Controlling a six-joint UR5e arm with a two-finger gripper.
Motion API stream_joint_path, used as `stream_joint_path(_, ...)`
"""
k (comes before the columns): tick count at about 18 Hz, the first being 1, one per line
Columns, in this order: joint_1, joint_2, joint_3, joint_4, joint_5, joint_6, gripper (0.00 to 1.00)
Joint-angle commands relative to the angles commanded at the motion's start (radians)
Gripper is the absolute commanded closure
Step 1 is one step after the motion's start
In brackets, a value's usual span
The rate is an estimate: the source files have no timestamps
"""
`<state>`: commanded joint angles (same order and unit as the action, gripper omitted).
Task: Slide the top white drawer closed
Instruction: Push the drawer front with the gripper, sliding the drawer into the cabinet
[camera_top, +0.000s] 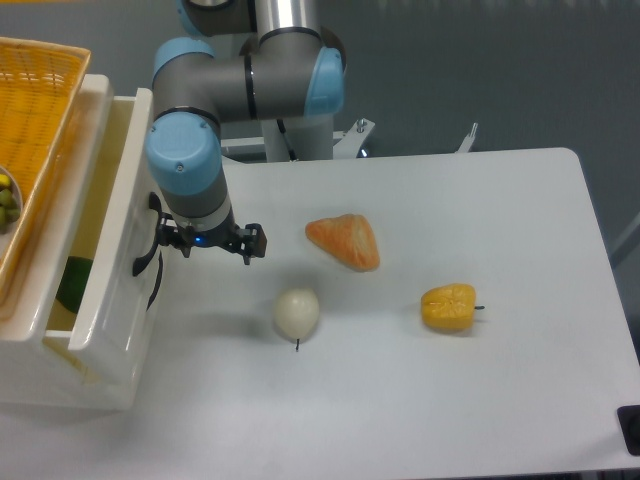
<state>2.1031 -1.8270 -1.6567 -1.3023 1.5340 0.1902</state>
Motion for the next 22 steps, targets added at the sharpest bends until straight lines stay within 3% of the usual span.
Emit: stream_joint_path(22,-0.035,-0.005,0.012,-0.002,-0.002,-0.014,0.0)
